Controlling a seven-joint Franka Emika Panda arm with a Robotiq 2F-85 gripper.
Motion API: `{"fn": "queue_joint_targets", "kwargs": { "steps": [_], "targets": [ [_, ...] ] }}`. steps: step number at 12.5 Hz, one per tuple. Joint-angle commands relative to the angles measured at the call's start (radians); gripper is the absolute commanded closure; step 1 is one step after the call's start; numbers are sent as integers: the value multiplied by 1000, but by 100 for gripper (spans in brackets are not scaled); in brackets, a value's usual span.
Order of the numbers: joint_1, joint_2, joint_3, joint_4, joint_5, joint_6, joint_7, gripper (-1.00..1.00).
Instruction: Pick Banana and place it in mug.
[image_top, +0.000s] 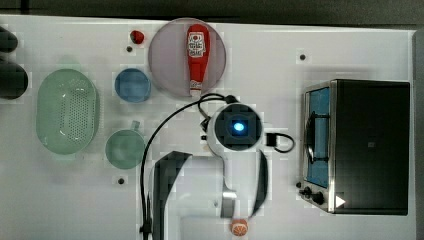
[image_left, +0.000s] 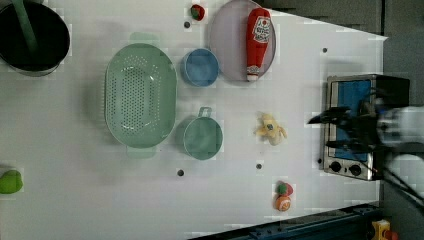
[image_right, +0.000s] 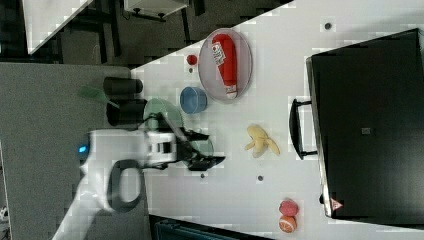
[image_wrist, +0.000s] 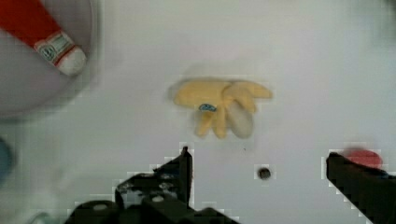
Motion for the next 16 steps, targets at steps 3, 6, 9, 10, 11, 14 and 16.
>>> {"fn": "queue_joint_targets", "kwargs": {
  "steps": [3,6,9,10,11,14,16],
  "targets": [
    [17,71,-7,-49,1,171,-251,-100],
    [17,179,-10,-58,1,260,-253,-100],
    [17,283,-17,-61,0,371,-253,-100],
    [17,316,-22,-64,-1,412,-253,-100],
    [17,345,-23,-67,-3,451,-253,-100],
    [17,421,-24,-68,-4,572,-253,-100],
    [17,442,-25,-69,-4,584,-252,-70]
  ]
}}
